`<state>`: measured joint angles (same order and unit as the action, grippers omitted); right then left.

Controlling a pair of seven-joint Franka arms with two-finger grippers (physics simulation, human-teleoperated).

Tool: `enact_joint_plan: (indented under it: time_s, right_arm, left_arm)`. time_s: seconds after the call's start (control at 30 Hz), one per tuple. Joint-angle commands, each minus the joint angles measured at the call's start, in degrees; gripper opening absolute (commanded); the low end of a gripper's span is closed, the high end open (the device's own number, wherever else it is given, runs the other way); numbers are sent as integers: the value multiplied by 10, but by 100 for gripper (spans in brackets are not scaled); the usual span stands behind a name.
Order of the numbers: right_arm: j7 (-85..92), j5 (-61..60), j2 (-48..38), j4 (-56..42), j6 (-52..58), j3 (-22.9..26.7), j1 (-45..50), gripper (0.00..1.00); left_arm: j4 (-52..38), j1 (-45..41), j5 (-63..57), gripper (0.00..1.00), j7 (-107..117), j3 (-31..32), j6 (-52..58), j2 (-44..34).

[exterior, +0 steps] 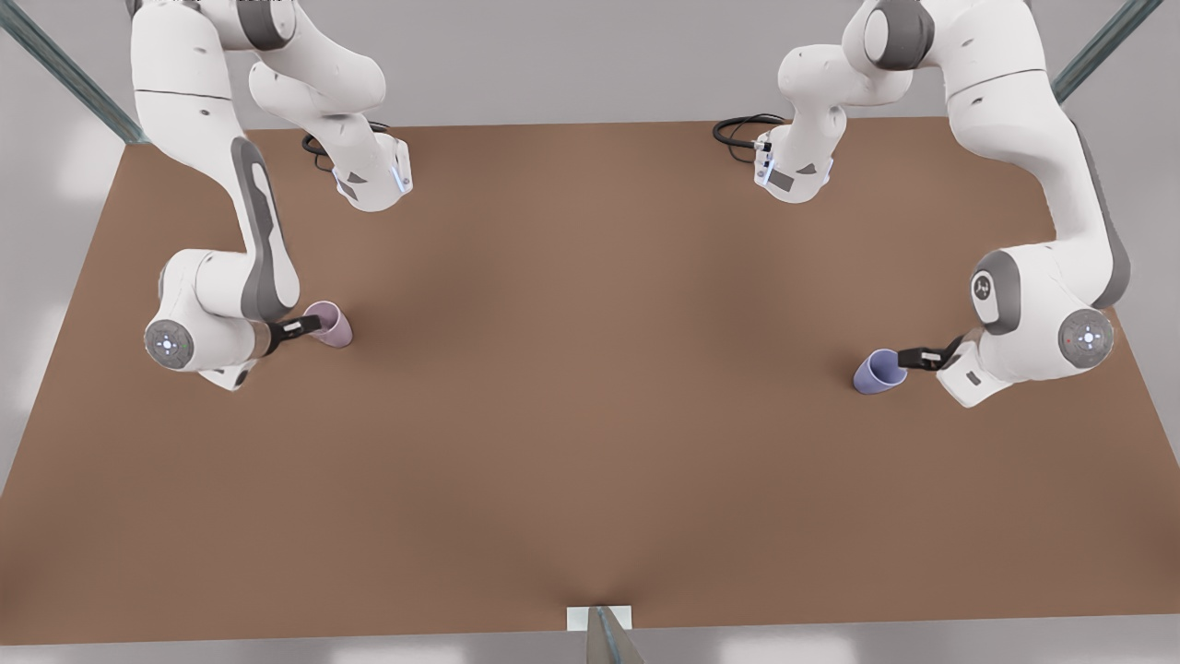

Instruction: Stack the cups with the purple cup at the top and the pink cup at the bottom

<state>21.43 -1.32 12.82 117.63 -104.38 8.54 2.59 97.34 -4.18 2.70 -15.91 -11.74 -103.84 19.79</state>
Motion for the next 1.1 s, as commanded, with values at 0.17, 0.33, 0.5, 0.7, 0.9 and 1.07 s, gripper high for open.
enact_joint_plan:
  time_s: [0.17,0.33,0.5,0.7,0.9,1.07]
  right_arm:
    - [27,0,-7,61,-49,19,2,100]
    - [62,0,-24,145,-145,31,3,100]
    - [79,0,-21,161,-182,31,4,86]
    - [77,-1,-6,163,-201,31,4,59]
    - [77,-18,2,177,-235,30,5,44]
    - [78,-20,2,176,-237,30,14,21]
  left_arm:
    - [15,24,23,100,-78,-12,-44,30]
    - [40,40,25,100,-115,-12,-101,60]
    - [49,39,54,100,-115,-12,-122,84]
    - [76,39,69,100,-137,-12,-140,104]
    - [86,39,69,55,-153,-12,-149,104]
    - [86,40,68,21,-153,-12,-146,104]
